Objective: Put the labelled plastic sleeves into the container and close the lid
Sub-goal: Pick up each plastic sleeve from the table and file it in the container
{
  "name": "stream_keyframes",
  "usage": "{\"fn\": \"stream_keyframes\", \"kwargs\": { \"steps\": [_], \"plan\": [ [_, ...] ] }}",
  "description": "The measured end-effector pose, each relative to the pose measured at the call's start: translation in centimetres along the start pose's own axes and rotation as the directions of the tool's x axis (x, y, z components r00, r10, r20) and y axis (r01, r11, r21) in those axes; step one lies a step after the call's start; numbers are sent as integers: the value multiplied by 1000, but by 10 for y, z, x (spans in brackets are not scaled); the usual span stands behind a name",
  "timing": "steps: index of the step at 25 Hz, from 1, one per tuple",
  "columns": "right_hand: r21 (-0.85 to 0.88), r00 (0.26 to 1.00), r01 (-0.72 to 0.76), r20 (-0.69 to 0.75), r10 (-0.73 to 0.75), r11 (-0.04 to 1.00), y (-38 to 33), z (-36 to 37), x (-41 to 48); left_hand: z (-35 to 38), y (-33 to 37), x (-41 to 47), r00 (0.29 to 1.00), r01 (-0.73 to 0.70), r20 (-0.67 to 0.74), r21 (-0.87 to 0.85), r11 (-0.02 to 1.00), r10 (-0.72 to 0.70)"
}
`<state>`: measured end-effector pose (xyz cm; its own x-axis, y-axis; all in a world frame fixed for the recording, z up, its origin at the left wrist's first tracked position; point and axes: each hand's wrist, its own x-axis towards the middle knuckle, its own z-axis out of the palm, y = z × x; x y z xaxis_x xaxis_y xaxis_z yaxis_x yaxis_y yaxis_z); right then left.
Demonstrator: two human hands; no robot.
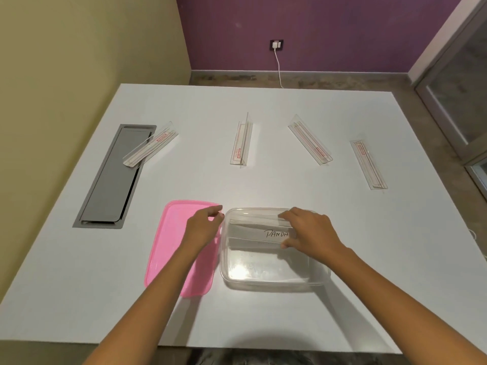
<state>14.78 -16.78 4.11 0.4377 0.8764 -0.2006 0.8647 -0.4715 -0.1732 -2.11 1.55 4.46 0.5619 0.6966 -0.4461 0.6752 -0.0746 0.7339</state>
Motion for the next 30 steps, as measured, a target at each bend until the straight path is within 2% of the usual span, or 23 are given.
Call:
{"fn": "stream_keyframes", "kwargs": {
  "steps": [6,18,21,24,25,27,30],
  "plan": [
    [-6,997,2,73,-2,1000,-1,35,6,19,-14,-2,999,44,-3,-131,990,-44],
    [51,997,12,70,-15,999,-1,45,16,20,-20,4,999,33,-15,-170,985,-36],
    [112,999,31,-45,-26,993,-5,38,8,20,-19,7,999,42,9,-140,989,-42],
    [145,941,59,-339,-7,988,-2,28,1,20,-14,17,1000,27,-2,-48,998,-27],
    [149,918,41,-397,22,988,0,24,1,20,-10,22,999,9,-34,-26,1000,-10],
    [178,905,-23,-414,96,984,5,18,5,21,4,38,995,-29,-100,-8,1000,28],
    [218,938,-95,-306,161,971,12,15,14,27,28,77,984,-70,-160,31,997,74]
  ]
}}
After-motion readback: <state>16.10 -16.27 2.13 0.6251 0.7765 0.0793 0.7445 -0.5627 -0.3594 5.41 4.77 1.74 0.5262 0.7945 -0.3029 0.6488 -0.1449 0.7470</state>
